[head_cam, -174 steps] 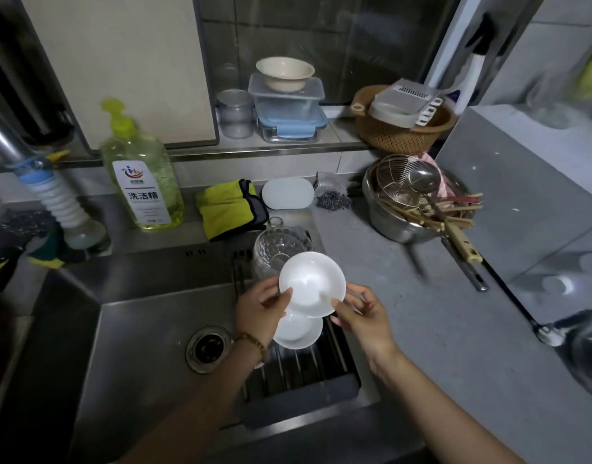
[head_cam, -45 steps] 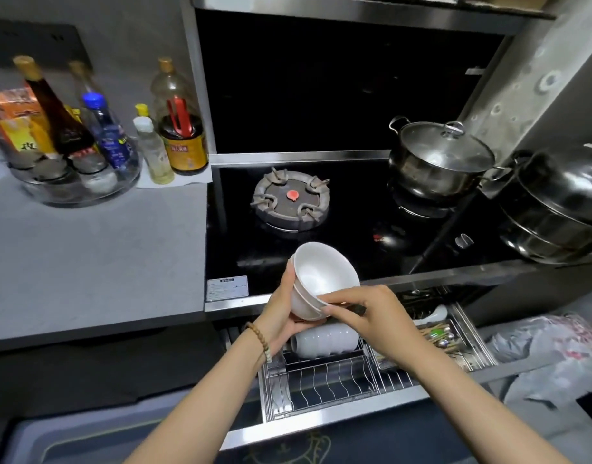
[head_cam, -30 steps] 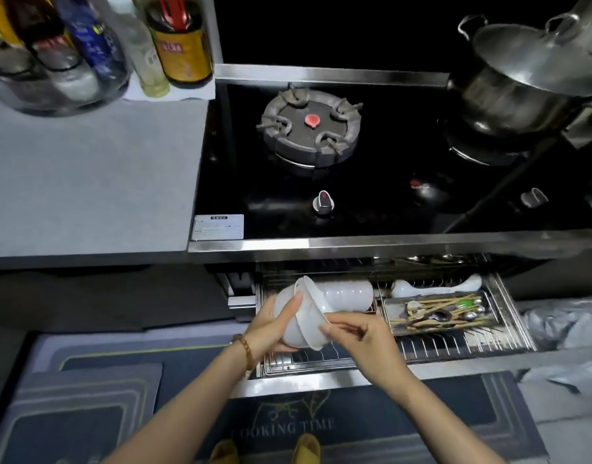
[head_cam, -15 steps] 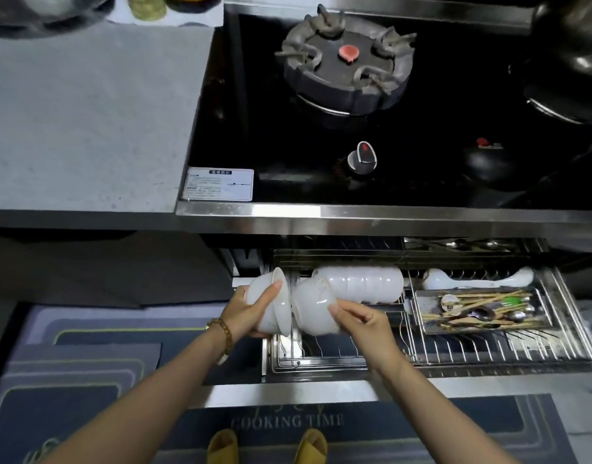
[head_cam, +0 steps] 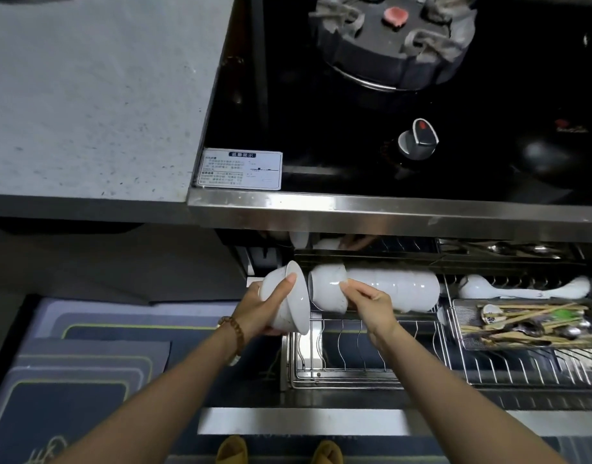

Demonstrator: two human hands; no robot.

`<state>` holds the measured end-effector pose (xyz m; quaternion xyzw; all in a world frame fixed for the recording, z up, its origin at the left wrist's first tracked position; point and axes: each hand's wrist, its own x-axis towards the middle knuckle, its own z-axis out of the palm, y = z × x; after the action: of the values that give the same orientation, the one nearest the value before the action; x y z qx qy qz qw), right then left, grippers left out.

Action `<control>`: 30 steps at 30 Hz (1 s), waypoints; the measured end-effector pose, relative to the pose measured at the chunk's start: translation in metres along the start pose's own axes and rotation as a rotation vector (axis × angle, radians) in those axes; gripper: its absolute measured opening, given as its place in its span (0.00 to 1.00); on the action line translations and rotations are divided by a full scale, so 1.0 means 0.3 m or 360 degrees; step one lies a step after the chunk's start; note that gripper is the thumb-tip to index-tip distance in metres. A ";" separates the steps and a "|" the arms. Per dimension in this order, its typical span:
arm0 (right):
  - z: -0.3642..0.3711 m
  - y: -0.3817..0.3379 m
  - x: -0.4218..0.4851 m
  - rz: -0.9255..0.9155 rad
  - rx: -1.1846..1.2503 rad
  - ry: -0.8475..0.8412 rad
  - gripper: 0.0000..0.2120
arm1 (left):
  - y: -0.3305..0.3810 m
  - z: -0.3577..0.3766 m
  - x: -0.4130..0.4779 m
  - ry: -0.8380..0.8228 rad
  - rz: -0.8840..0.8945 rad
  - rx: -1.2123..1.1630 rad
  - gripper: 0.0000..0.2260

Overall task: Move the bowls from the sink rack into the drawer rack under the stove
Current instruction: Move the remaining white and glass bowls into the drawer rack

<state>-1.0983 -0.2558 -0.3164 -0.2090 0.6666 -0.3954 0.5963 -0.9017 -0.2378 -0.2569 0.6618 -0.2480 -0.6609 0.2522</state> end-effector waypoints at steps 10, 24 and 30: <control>0.016 0.053 0.087 0.0024 -0.0141 0.0129 0.07 | -0.006 0.026 0.047 0.0013 0.0002 0.0048 0.36; -0.024 0.090 0.145 -0.0003 -0.0292 0.0407 0.04 | -0.017 0.068 0.065 0.0020 0.0014 0.0053 0.27; -0.015 0.054 0.013 -0.0289 -0.0441 0.0262 0.09 | -0.006 0.085 0.056 0.0015 0.0023 0.0058 0.25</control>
<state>-1.1003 -0.2477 -0.3314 -0.3154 0.7396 -0.3679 0.4671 -0.9270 -0.2477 -0.2705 0.6675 -0.2636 -0.6514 0.2461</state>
